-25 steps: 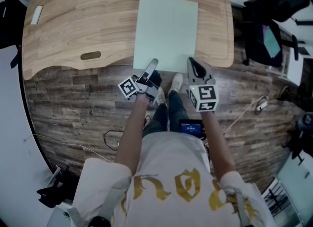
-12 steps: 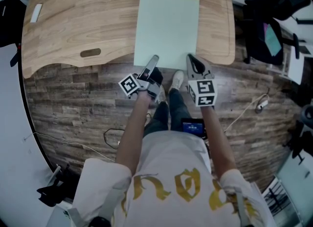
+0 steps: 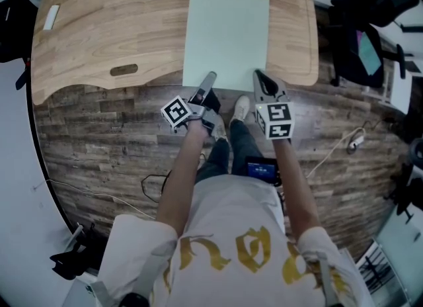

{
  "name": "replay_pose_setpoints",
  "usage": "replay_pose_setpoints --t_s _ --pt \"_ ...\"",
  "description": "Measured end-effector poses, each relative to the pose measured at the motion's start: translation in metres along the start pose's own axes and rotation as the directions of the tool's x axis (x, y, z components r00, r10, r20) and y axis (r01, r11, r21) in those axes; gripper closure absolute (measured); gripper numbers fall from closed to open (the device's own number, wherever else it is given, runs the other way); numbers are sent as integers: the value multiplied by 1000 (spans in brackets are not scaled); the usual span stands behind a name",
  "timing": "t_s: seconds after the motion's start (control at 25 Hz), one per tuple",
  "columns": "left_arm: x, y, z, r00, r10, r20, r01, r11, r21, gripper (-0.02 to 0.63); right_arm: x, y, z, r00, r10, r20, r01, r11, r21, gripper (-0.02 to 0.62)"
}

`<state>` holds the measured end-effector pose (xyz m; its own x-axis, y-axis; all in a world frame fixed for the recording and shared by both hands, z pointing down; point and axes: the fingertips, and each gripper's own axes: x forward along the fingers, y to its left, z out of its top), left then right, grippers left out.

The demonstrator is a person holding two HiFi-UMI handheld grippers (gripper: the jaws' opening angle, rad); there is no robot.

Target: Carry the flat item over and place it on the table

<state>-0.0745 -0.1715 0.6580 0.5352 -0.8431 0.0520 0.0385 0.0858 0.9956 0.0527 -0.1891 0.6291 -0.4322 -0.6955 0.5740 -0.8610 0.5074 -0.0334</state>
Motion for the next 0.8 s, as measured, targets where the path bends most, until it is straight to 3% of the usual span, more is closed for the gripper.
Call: replay_pose_setpoints --t_s 0.8 --pt "-4 6 3 996 88 14 -89 996 15 299 1 0 -2 1000 -14 -22 14 1000 -1 598"
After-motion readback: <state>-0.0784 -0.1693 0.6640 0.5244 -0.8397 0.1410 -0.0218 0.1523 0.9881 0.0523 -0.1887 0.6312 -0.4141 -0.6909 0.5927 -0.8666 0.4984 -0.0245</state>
